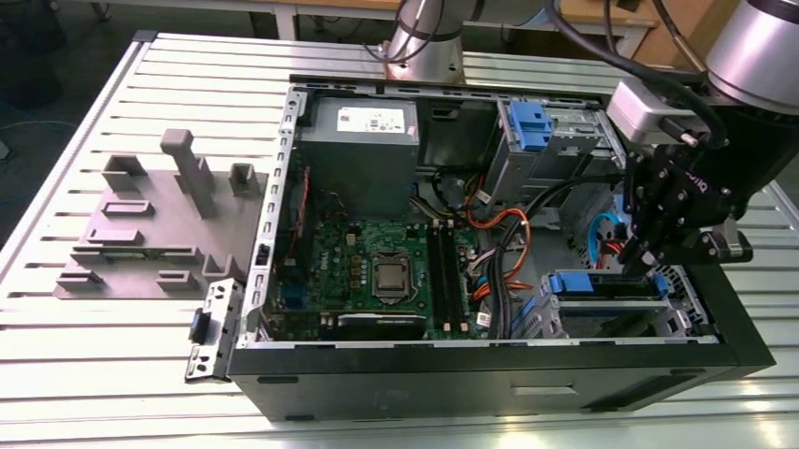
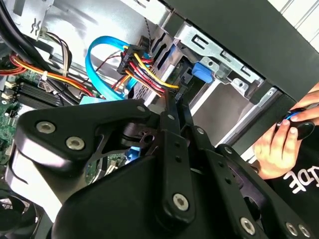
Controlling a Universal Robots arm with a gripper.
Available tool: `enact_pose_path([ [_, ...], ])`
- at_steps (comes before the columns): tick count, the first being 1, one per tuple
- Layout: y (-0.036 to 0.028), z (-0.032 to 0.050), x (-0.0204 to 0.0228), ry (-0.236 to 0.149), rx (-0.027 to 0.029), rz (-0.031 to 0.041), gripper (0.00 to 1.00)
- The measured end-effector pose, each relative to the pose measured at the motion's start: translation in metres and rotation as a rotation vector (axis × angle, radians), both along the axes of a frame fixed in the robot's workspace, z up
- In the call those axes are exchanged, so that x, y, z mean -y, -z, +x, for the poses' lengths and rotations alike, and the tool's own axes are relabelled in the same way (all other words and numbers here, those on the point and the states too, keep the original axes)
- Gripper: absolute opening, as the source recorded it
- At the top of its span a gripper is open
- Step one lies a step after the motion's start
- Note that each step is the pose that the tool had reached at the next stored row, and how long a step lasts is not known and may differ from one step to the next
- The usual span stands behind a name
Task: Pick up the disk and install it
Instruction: 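Insert the first disk wire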
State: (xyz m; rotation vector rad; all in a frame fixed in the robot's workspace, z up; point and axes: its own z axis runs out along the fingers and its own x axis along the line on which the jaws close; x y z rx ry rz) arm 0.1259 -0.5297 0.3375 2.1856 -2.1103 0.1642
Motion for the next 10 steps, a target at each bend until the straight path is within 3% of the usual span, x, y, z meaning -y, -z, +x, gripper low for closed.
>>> enact_pose_path([
  [10,0.0042,-0.0023,0.0009,0.004,0.0024,0.0017,0.16],
])
